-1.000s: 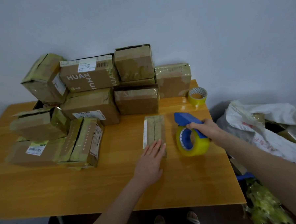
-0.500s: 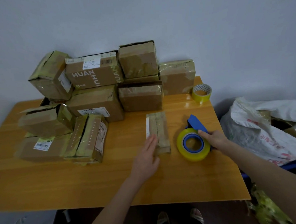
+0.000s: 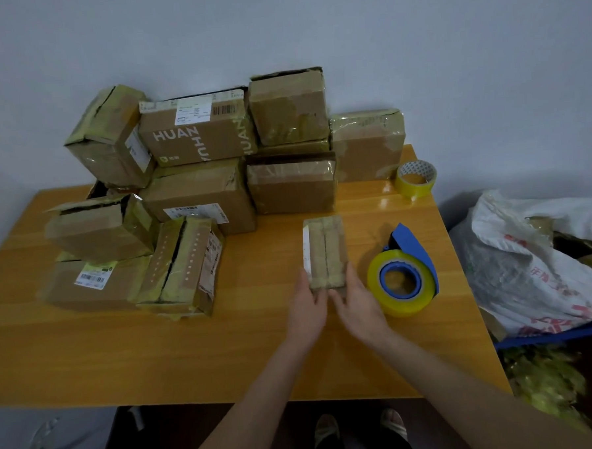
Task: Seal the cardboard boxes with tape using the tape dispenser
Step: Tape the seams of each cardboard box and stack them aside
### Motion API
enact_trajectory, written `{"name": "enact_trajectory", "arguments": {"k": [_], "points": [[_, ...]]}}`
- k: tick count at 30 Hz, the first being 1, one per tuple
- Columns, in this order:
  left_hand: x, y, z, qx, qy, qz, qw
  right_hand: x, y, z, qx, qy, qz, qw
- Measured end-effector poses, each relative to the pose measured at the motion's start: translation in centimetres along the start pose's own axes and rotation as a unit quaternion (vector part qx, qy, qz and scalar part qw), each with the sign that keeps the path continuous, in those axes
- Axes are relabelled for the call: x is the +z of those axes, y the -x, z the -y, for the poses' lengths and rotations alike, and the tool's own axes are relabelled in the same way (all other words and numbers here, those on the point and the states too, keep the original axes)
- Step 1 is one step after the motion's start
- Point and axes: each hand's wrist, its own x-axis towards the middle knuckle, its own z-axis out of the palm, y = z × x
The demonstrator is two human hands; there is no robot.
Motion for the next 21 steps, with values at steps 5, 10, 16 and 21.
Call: {"name": "enact_trajectory", "arguments": {"k": [5,10,16,21], "points": [[-1.7,-0.4,1.6,0.019,0.005,-0.019,1.000,-1.4,-0.5,-0.6,-0.006,0.007,-0.013,1.000],[-2.2,-0.8,2.1,0.004,-0.001,-0.051,0.999,-2.9,-0.5,-1.1,-0.010,0.015,-0.040,0.999],[-2.0,-1.3,2.4,0.000,-0.006,-0.052,0.999,-2.6,-1.0,-1.3,-0.004,0.017,-0.053,0.998],[-1.3,-1.3,2.3,0.015,-0.084,-0.059,0.995,-2.9,-1.3,-1.4,-0.024,0.132,-0.040,0.990]]}}
